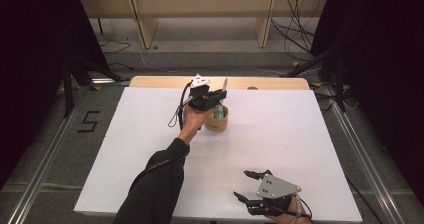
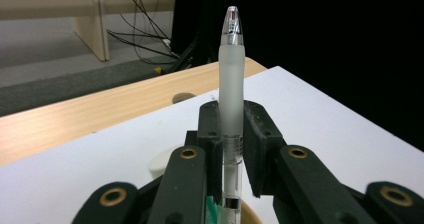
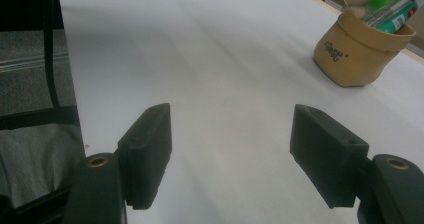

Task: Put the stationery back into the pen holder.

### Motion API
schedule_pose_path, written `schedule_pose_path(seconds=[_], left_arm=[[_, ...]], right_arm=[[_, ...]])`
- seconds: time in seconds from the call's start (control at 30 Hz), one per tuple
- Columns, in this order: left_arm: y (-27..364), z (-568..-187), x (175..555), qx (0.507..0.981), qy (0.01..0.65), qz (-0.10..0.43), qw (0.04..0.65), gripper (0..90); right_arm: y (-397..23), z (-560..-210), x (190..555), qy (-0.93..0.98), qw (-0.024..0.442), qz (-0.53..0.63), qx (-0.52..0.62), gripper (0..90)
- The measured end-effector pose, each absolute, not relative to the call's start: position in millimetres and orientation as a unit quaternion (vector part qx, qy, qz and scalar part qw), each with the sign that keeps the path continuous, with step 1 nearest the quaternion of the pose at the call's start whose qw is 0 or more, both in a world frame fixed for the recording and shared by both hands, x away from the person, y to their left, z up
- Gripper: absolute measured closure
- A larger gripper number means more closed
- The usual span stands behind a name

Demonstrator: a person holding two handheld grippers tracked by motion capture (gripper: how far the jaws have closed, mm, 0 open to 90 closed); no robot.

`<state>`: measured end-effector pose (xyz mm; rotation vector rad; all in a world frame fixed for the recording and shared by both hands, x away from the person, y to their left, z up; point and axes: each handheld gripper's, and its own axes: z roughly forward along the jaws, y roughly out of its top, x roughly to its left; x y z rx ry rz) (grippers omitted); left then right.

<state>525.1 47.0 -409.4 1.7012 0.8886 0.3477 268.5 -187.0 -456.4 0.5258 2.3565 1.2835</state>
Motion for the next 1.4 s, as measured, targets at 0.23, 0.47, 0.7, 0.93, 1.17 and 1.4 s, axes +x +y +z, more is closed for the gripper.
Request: schedule_pose_path(seconds=[0.23, 0.47, 0.7, 0.93, 1.17, 1.4], left_arm=[[50, -417, 524, 0.716, 0.382, 0.141, 0.567, 79.3], [55, -422, 523, 0.703, 0.389, 0.137, 0.579, 79.3], [57, -429, 520, 0.710, 0.389, 0.135, 0.571, 79.3], [58, -429, 517, 0.713, 0.390, 0.139, 0.566, 79.1], [59, -425, 511, 0.729, 0.384, 0.147, 0.547, 78.9], [59, -430, 510, 0.737, 0.387, 0.150, 0.534, 78.3]], right_arm=[[-187, -457, 269, 0.845, 0.203, 0.458, 0.187, 34.2], [-187, -457, 269, 0.846, 0.203, 0.457, 0.187, 34.3], [-186, -457, 269, 0.846, 0.204, 0.456, 0.186, 34.4], [-186, -458, 269, 0.847, 0.205, 0.453, 0.185, 34.4], [-186, -458, 269, 0.848, 0.207, 0.451, 0.185, 34.5], [-185, -458, 269, 0.849, 0.207, 0.450, 0.184, 34.5]])
